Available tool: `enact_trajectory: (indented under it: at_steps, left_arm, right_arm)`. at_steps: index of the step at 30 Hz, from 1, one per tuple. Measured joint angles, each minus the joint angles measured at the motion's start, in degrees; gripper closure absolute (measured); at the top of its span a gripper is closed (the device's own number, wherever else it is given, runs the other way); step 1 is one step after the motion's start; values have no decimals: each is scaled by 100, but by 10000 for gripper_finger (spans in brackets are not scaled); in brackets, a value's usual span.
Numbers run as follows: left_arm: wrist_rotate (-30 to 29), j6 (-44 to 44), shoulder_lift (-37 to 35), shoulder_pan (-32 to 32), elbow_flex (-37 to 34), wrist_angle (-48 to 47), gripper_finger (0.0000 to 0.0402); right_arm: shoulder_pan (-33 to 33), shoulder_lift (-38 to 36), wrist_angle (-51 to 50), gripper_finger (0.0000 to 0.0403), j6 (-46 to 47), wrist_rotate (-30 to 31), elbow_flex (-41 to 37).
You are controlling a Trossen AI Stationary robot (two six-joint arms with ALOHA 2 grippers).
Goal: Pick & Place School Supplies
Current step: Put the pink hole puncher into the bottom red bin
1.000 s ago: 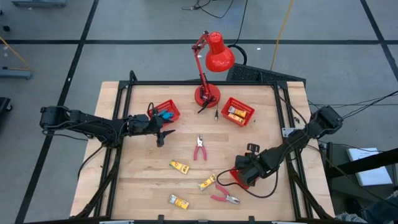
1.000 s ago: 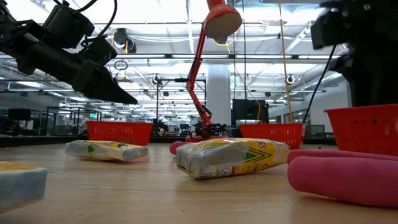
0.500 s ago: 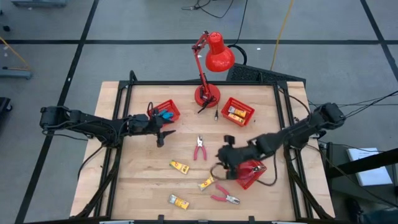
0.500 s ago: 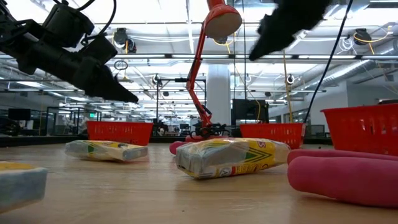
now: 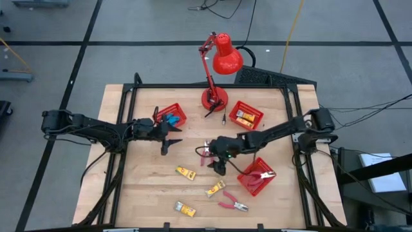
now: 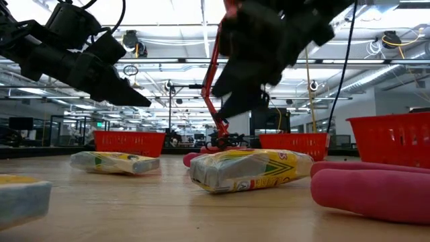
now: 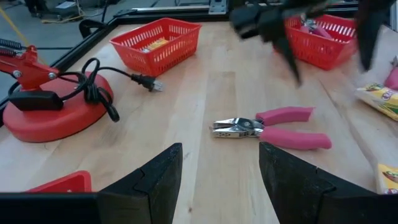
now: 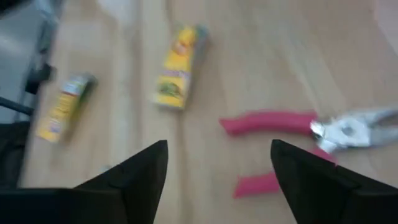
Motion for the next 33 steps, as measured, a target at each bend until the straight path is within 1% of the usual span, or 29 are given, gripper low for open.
enact_trajectory:
  at_steps: [4,8,12,15,16,22,30,33]
  left_arm:
    - [3,81,0,-31,0,20,188]
    - [8,100,0,-86,0,116,188]
    - [6,159,0,-138,0,168,188]
    - [8,159,0,-136,0,166,188]
    - [3,159,0,-135,0,164,188]
    - [-1,140,0,-145,0,161,188]
    - [-2,128,0,-142,0,160,188]
    - [-3,126,0,-143,0,153,188]
  right_arm:
    - [-147,348,-85,120,-2,-145,46]
    - [-234,527,-585,125,-110,-73,193]
    - [-259,568,-1000,125,-239,265,352]
    - [-254,569,-1060,125,-226,618,404]
    - [-259,561,-1092,125,-214,654,404]
    - [-252,687,-919,126,-117,966,408]
    - [-207,1081,-633,127,49,961,415]
    - [-190,1090,-625,139,64,996,415]
